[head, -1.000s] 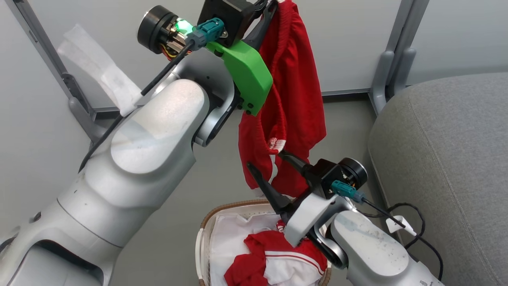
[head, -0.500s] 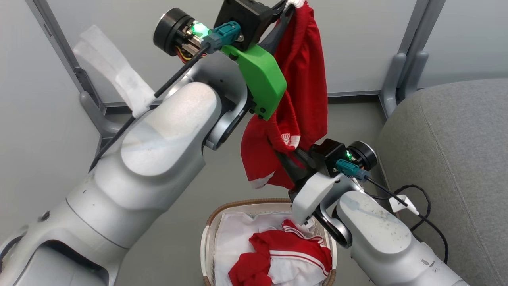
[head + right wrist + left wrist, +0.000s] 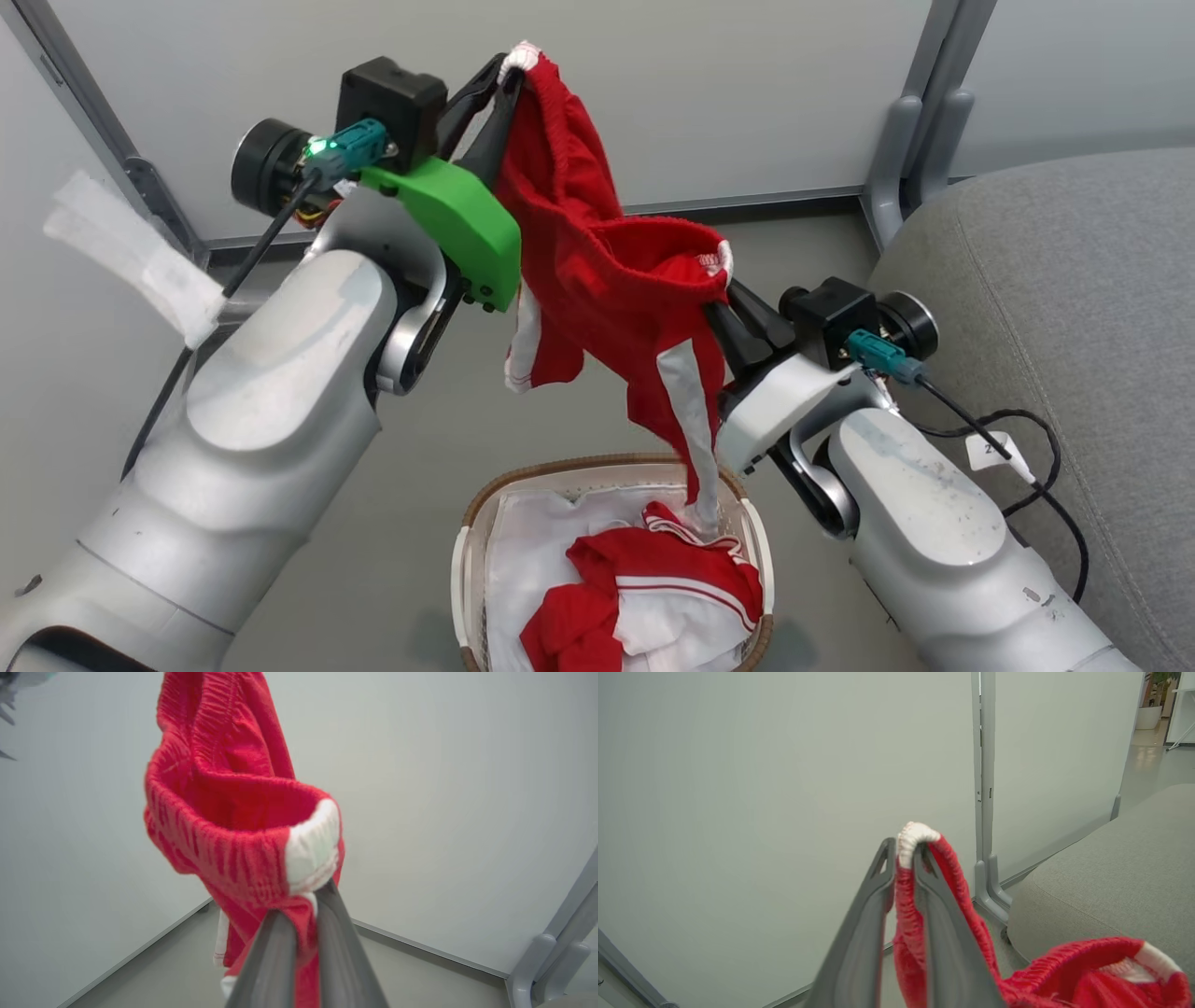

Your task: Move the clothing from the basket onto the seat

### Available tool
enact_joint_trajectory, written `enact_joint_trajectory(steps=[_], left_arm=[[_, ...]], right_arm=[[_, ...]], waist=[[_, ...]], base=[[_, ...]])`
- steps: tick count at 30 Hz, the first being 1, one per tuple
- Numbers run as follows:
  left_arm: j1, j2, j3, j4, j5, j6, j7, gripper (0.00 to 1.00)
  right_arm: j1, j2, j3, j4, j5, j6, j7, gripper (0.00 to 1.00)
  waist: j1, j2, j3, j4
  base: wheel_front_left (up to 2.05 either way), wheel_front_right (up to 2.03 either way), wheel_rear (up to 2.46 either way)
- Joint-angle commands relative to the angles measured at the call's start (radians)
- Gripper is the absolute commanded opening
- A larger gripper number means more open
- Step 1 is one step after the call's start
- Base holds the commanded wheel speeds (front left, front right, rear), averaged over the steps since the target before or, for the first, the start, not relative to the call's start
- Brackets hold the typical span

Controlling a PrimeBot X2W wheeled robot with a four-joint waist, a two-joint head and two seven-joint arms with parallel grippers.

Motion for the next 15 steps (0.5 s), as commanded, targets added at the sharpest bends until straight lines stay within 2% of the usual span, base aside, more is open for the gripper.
enact_joint_trajectory(steps=[1, 10, 15], left_arm=[[0.032, 0.011, 0.013, 0.009, -0.014, 0.003, -0.026, 1.00], [0.164, 0.048, 0.016, 0.038, -0.022, -0.023, -0.173, 1.00], [0.229, 0.044, -0.006, 0.041, -0.008, -0.043, -0.216, 1.00]], right_arm=[[-0.018, -0.004, -0.017, -0.010, -0.016, -0.001, -0.002, 0.00], [-0.019, -0.005, -0.129, -0.037, -0.084, -0.001, -0.002, 0.00], [-0.004, -0.005, -0.201, -0.030, -0.130, -0.001, -0.002, 0.00]], waist=[[0.0000, 0.0000, 0.005, -0.008], [0.0000, 0.0000, 0.019, -0.043], [0.0000, 0.0000, 0.030, -0.071]], base=[[0.00, 0.00, 0.00], [0.00, 0.00, 0.00], [0.00, 0.00, 0.00]])
